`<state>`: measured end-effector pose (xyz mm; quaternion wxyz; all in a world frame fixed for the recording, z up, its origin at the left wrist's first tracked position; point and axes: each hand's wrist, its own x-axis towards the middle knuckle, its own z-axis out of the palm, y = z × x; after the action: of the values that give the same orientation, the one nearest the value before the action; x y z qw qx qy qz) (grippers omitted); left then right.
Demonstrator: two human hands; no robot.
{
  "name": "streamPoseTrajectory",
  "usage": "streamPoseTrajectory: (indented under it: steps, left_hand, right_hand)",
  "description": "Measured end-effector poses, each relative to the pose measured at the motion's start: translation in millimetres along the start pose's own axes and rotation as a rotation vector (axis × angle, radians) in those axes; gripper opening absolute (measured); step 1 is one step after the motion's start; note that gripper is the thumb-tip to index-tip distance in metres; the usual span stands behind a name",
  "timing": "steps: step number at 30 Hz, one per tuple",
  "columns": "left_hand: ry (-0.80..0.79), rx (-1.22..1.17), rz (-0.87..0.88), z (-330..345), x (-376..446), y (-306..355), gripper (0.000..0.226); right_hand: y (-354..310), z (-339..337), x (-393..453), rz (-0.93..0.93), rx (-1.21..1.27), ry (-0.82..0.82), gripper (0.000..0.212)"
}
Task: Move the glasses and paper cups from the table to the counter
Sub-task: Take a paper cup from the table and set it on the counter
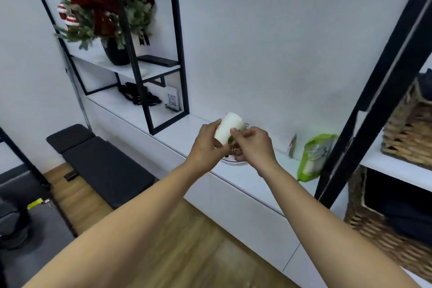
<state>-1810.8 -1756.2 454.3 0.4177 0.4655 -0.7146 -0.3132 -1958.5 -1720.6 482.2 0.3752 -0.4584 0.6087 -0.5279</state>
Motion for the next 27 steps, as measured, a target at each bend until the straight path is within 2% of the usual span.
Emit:
streamPoseTrajectory:
  steps: [7, 13, 18, 21, 27]
  left_hand:
    - [0.129, -0.017, -0.048, 1.9, 131.3, -59.5, 0.046]
    - [0.105, 0.005, -0.044, 11.2, 253.5, -96.5, 0.049]
    - [0.036, 0.028, -0.096, 27.4, 320.1, -130.3, 0.065]
    - [-0.021, 0.010, -0.138, 33.4, 351.0, -155.6, 0.058]
    - [-0.190, 0.126, -0.128, 53.6, 403.6, -208.9, 0.049]
  right_hand:
    - [18.7, 38.1, 158.2, -0.040, 0.007, -0.074, 0.023]
    - [18.5, 52.0, 287.7, -0.024, -0.033, -0.147, 0.009]
    - [20.0, 64.3, 359.6, -0.018, -0.032, -0.175, 0.011]
    - [34.7, 71.3, 392.6, 0.006, -0.119, -0.193, 0.017]
    - [83.5, 92.1, 455.5, 0.134, -0.300, -0.156, 0.015]
